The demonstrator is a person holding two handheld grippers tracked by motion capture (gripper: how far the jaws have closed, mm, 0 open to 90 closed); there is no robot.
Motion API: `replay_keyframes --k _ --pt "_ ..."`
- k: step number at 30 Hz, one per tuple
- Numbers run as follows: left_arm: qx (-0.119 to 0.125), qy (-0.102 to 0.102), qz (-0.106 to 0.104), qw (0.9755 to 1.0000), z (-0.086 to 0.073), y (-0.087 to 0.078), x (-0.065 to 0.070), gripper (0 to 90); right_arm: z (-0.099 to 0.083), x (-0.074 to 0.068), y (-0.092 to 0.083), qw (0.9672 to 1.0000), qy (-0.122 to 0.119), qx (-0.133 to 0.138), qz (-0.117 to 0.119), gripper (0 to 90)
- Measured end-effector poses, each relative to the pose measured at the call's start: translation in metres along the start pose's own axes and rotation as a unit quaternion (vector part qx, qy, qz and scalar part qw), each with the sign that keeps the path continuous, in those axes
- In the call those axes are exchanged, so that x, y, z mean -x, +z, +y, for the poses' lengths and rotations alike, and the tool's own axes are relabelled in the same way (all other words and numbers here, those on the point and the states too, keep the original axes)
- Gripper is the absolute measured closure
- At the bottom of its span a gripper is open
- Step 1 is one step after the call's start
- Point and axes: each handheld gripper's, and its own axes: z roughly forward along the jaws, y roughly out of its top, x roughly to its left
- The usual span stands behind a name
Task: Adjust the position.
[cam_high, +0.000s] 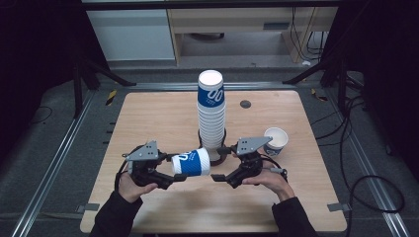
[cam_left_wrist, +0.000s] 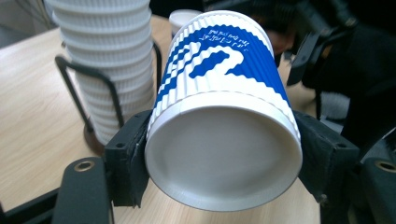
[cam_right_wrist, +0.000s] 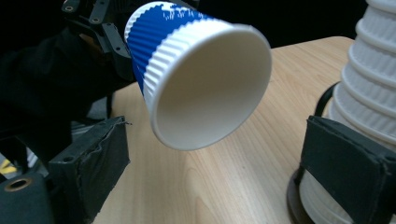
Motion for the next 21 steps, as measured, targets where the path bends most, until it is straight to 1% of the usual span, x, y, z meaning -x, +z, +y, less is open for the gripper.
replay_keyframes --k 2,3,4,5,6,10,12,15,16,17,21 --pt "0.009 0.002 -0.004 1.0000 0.002 0.001 0.003 27.6 0.000 -0.001 0.001 1.0000 0.002 0.004 0.008 7.7" --pt "0.011 0.003 -0.010 0.9999 0.003 0.002 0.005 27.6 0.000 -0.001 0.003 0.9999 0.004 0.004 0.014 7.7" --pt "0.013 0.004 -0.012 0.9998 0.003 0.002 0.007 27.6 0.000 -0.002 0.005 0.9998 0.005 0.005 0.021 7.7" --pt "0.011 0.004 -0.020 0.9997 0.004 0.004 0.008 27.6 0.000 -0.003 0.006 0.9996 0.005 0.006 0.025 7.7" --pt "0.012 0.008 -0.021 0.9997 0.004 0.005 0.009 27.6 -0.001 -0.004 0.007 0.9995 0.006 0.005 0.032 7.7" --pt "0.003 0.013 -0.040 0.9991 0.004 0.011 0.014 27.6 0.000 -0.007 0.011 0.9985 0.002 0.006 0.053 7.8" --pt "-0.002 0.015 -0.049 0.9987 0.004 0.014 0.015 27.6 0.000 -0.008 0.012 0.9981 0.000 0.009 0.060 8.4" --pt "-0.011 0.016 -0.055 0.9983 0.003 0.017 0.016 27.6 -0.001 -0.009 0.012 0.9973 0.000 0.011 0.073 10.9" --pt "-0.015 0.015 -0.059 0.9980 0.003 0.018 0.016 27.6 -0.001 -0.009 0.011 0.9972 -0.004 0.009 0.074 13.2" --pt "-0.016 0.015 -0.060 0.9980 0.003 0.018 0.016 27.6 -0.001 -0.009 0.011 0.9968 -0.005 0.009 0.080 13.5" --pt "-0.023 0.011 -0.064 0.9976 0.002 0.020 0.015 27.5 -0.001 -0.009 0.010 0.9966 -0.005 0.004 0.082 14.9"
